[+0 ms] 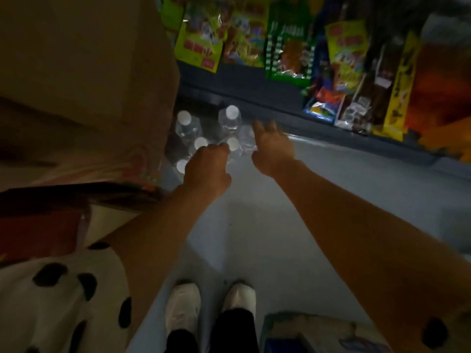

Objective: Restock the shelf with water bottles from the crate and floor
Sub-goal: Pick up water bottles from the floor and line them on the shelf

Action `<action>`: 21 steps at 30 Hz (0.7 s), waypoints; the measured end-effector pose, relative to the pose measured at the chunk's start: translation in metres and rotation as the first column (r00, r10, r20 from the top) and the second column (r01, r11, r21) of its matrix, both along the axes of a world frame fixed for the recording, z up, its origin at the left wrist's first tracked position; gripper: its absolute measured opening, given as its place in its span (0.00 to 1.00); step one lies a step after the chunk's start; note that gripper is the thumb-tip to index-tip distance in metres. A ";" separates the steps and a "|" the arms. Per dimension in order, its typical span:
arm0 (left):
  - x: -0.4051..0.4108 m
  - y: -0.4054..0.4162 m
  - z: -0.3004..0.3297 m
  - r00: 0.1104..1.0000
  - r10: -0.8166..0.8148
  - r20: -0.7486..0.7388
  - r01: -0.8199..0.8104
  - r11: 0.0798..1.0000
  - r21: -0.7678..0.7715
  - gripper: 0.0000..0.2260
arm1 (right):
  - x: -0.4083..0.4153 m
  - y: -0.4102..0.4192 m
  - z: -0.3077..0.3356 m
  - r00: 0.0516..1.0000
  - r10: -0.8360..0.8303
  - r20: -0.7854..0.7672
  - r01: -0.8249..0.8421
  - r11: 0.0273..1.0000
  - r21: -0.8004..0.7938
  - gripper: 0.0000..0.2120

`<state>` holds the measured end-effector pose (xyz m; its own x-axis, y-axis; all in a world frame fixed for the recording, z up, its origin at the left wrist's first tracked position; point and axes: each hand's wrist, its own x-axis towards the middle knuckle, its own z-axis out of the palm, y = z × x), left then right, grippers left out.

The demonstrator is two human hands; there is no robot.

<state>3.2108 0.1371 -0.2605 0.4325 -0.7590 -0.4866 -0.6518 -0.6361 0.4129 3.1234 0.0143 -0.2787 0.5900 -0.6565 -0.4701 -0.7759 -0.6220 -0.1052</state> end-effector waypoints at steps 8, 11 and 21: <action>0.015 -0.018 -0.050 0.999 0.009 0.044 -0.006 0.998 -0.060 0.20 | 0.025 -0.033 -0.062 0.989 0.119 -0.093 -0.125 0.990 -0.065 0.30; 0.018 -0.017 -0.047 0.999 0.010 0.030 -0.008 0.998 -0.066 0.20 | 0.024 -0.037 -0.058 0.983 0.166 -0.084 -0.173 0.981 -0.090 0.23; -0.013 -0.022 0.085 0.981 -0.032 -0.194 0.013 0.995 -0.096 0.26 | -0.022 -0.036 0.144 0.979 0.199 -0.048 -0.196 0.979 0.054 0.21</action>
